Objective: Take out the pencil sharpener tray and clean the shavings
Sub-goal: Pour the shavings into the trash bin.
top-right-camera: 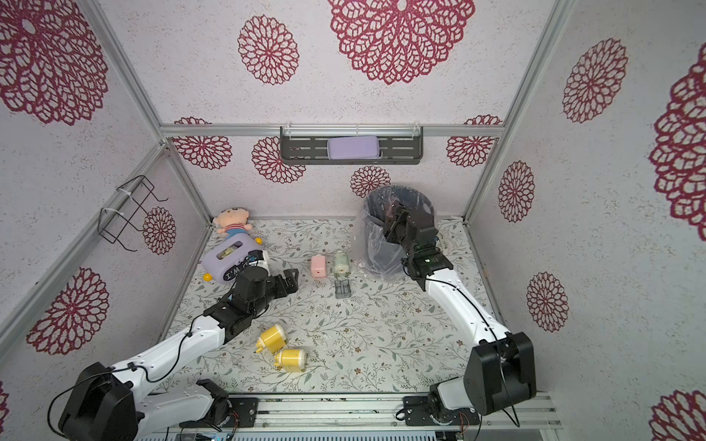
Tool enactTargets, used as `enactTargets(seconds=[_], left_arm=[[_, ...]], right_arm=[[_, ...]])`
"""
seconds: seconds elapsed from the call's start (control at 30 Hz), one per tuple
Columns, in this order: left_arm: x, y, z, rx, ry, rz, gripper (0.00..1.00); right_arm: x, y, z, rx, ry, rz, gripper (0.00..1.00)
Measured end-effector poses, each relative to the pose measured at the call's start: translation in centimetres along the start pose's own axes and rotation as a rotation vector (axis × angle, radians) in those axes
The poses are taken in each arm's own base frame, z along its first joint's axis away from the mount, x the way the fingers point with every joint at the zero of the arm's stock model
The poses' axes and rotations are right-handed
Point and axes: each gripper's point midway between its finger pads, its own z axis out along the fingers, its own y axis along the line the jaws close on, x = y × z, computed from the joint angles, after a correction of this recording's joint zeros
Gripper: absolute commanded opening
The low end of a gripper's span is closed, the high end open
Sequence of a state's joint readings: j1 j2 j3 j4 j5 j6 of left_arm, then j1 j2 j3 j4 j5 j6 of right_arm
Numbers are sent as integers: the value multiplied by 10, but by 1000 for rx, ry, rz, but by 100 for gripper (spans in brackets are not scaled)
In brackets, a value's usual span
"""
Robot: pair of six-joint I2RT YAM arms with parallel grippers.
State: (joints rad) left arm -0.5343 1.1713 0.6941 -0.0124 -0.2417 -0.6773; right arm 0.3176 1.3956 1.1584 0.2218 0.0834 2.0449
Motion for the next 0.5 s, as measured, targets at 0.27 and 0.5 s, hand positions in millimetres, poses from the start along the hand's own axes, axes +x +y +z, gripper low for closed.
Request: enactTargets(seconds=[0.27,0.5], left_arm=[[-11,-8,-16,38,-52,15,97],[-12,-15,-28,66,-91,43,97]], right_arm=[[4,7,2,-2,9,-5,31],[16,30,-3,-55,39,-23,31]])
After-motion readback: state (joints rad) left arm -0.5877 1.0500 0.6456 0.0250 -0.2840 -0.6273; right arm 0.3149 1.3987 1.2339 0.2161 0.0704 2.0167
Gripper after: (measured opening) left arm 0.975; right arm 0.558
